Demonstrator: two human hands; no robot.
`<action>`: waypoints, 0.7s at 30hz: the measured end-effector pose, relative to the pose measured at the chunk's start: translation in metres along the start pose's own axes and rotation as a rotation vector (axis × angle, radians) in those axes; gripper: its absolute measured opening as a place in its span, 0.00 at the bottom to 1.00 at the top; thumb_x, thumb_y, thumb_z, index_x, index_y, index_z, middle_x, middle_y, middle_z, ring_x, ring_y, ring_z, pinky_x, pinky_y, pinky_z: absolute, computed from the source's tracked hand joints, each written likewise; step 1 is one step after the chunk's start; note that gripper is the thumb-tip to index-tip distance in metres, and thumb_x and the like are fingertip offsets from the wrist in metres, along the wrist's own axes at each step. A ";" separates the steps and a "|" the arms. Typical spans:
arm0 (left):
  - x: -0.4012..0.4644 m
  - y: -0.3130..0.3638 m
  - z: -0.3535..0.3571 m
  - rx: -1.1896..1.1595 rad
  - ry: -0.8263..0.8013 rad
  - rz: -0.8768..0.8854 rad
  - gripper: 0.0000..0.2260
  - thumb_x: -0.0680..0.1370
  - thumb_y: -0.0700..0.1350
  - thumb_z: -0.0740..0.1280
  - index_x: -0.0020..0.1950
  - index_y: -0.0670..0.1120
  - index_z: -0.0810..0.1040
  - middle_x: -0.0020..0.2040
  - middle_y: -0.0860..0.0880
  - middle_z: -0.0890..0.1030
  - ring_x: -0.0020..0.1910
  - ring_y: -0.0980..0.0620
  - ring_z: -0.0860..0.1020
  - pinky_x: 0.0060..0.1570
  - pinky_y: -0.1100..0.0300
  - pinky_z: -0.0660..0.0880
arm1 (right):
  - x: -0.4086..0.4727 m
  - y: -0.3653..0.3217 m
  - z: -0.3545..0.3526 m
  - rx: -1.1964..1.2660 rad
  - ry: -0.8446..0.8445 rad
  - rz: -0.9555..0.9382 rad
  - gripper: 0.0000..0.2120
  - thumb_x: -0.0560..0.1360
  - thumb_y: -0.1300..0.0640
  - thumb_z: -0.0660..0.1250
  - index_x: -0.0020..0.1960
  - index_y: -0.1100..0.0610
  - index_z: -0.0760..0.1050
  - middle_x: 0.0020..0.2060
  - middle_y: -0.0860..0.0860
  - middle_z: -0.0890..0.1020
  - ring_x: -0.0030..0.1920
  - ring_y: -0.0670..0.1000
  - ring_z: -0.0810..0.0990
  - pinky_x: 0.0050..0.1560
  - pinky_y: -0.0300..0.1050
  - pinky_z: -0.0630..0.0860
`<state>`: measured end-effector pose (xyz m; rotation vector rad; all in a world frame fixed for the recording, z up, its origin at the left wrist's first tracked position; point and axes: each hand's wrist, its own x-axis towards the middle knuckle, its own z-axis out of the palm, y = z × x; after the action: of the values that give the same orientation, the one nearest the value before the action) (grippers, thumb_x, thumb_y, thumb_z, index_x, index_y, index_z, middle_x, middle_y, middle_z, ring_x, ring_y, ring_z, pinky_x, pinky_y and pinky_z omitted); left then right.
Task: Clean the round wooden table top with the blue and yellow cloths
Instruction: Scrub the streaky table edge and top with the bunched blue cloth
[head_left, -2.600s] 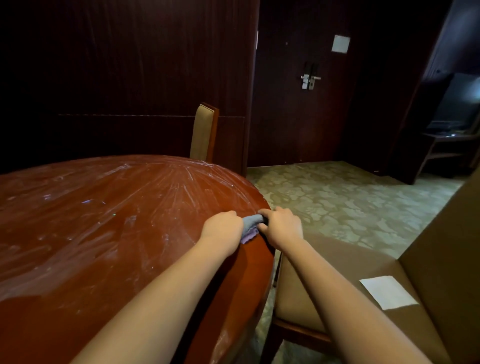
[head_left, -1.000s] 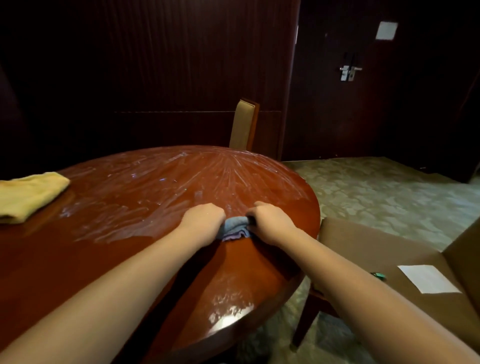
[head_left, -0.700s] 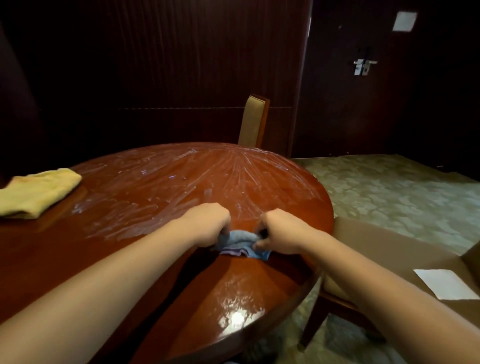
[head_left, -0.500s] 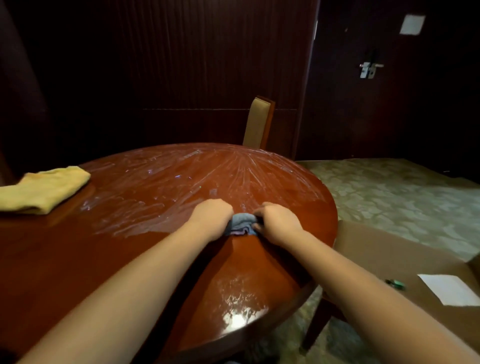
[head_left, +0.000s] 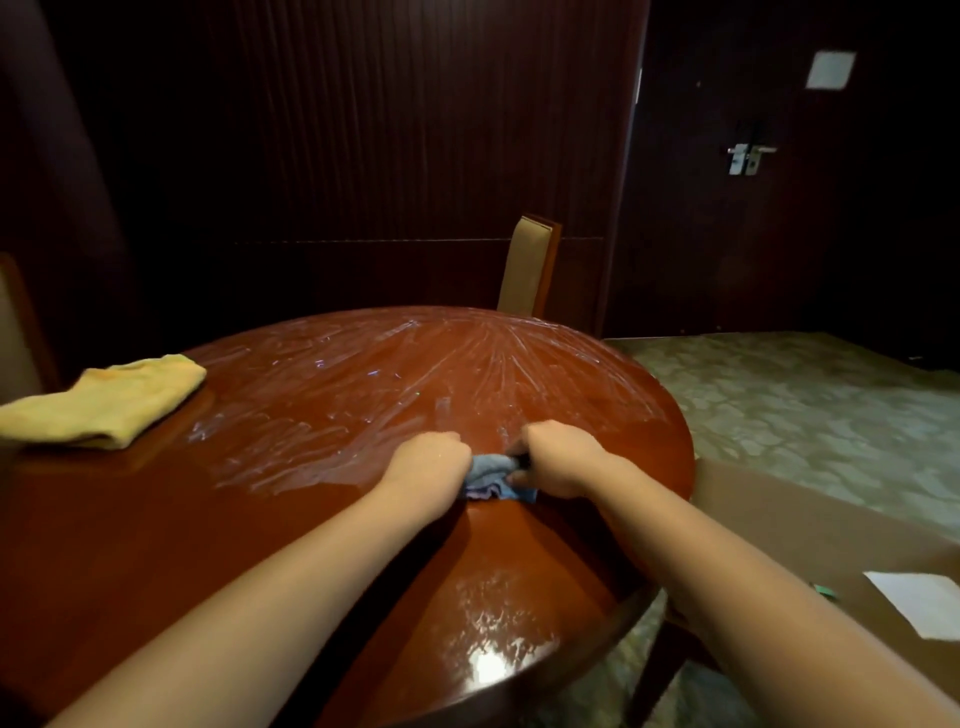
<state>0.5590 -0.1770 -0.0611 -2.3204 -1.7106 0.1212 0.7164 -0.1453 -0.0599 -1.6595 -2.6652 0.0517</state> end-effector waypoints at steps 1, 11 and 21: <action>-0.002 -0.002 0.000 0.011 -0.024 0.029 0.10 0.76 0.37 0.62 0.54 0.37 0.78 0.55 0.42 0.76 0.55 0.39 0.77 0.48 0.51 0.74 | -0.001 0.001 -0.005 0.028 -0.067 -0.021 0.09 0.74 0.51 0.69 0.50 0.55 0.81 0.40 0.52 0.79 0.41 0.53 0.77 0.38 0.45 0.72; 0.002 -0.013 0.000 -0.056 -0.026 -0.045 0.11 0.79 0.34 0.57 0.58 0.35 0.74 0.58 0.40 0.73 0.59 0.40 0.74 0.54 0.49 0.72 | 0.009 -0.014 0.022 -0.077 0.150 -0.015 0.14 0.80 0.51 0.58 0.63 0.52 0.72 0.58 0.53 0.73 0.59 0.57 0.70 0.53 0.49 0.70; -0.009 -0.039 0.022 -0.090 0.046 -0.009 0.09 0.77 0.40 0.61 0.53 0.41 0.79 0.51 0.44 0.73 0.54 0.43 0.75 0.42 0.57 0.66 | -0.001 -0.027 0.016 -0.188 0.147 -0.055 0.14 0.80 0.48 0.58 0.62 0.53 0.71 0.57 0.54 0.72 0.60 0.57 0.70 0.49 0.47 0.66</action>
<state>0.5151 -0.1717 -0.0733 -2.3592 -1.7376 -0.0112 0.6925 -0.1581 -0.0746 -1.5644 -2.6737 -0.3174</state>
